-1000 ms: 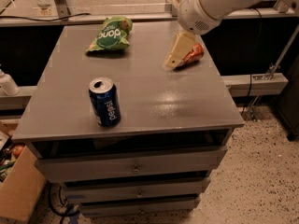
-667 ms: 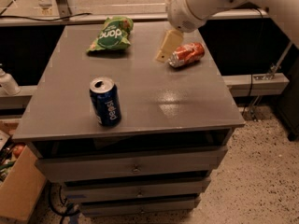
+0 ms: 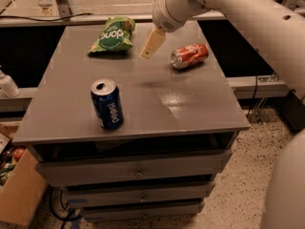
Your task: Pick green rice chip bag
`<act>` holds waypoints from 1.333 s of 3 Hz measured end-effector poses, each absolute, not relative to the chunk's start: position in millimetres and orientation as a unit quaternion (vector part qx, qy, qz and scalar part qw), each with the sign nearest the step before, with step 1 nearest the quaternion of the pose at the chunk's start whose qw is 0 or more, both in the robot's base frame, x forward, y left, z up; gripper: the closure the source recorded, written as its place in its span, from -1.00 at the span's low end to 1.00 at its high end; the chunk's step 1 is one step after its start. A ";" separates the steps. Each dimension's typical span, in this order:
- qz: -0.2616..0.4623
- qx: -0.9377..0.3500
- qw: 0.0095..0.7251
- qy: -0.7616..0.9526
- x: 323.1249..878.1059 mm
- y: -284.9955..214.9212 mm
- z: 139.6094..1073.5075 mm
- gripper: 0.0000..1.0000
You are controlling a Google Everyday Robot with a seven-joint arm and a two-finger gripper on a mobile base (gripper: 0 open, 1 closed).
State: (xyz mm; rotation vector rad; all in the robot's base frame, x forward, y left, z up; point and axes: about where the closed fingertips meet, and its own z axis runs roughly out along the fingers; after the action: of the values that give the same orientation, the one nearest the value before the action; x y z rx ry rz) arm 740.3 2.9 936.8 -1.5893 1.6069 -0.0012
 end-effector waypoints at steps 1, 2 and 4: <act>0.024 -0.614 0.429 0.662 767.5 26.2 920.2 -1.00; 0.049 -0.595 0.429 0.678 786.7 52.8 902.9 -1.00; 0.088 -0.567 0.431 0.697 814.2 96.7 875.9 -1.00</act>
Offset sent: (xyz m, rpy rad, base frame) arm 0.0700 0.0792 -0.0485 0.1640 0.1391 -0.0867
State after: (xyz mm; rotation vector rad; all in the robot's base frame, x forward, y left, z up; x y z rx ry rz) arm 814.2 96.7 875.9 -1.4134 1.7378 0.2185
